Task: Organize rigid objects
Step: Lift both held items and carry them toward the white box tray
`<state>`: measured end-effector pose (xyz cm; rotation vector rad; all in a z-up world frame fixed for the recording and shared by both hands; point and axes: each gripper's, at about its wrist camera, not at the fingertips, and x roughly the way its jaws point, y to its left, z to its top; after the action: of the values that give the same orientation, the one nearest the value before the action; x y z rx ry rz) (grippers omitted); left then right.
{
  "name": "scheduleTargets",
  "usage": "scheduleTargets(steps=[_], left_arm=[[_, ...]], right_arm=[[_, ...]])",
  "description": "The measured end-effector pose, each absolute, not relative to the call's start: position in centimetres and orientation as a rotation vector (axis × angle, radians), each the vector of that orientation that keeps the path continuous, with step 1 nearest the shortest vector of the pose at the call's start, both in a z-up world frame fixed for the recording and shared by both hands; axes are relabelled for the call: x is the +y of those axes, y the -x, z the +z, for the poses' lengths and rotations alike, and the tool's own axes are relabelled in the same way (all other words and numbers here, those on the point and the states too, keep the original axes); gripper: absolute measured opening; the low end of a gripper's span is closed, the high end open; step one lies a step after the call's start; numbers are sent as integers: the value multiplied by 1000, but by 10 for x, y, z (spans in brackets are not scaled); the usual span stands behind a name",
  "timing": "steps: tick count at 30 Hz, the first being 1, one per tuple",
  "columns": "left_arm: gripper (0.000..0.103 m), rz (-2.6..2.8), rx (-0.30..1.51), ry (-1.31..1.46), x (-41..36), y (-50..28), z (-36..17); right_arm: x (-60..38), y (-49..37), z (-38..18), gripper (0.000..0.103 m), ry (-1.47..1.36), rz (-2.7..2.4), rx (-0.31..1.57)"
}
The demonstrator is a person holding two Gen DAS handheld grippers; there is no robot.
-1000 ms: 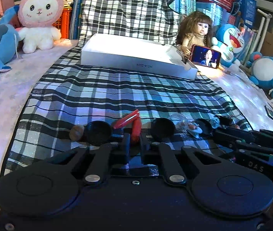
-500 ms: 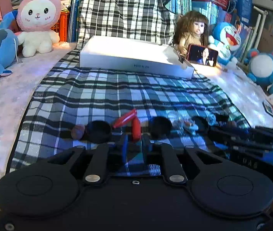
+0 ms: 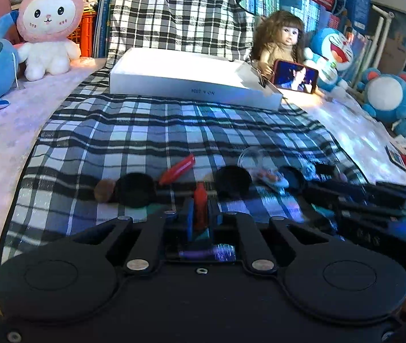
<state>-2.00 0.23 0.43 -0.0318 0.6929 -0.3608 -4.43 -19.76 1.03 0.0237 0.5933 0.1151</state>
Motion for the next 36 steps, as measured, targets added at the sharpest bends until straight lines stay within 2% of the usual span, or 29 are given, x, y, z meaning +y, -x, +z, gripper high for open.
scheduleTargets(steps=[6,10,19,24,27,30,36], left_arm=[[21,-331,688,-7,8,33,6],[23,-298,685,-30,14,37,6],[33,-211,671,-51,27,36,6],[52,-244,651,-14,18,40,8],[58,-223,628,7,10,41,6],[61,-191,619,28,5,38,3],[59,-161,600,34,-6,33,-4]], right_arm=[[-198,43,10,37,-21,112,595],[-198,44,10,37,-21,113,594],[-197,44,10,37,-20,112,593],[-197,44,9,37,-20,111,590],[-197,44,9,37,-20,111,590],[-197,45,9,37,-19,108,589],[-195,47,9,37,-10,100,579]])
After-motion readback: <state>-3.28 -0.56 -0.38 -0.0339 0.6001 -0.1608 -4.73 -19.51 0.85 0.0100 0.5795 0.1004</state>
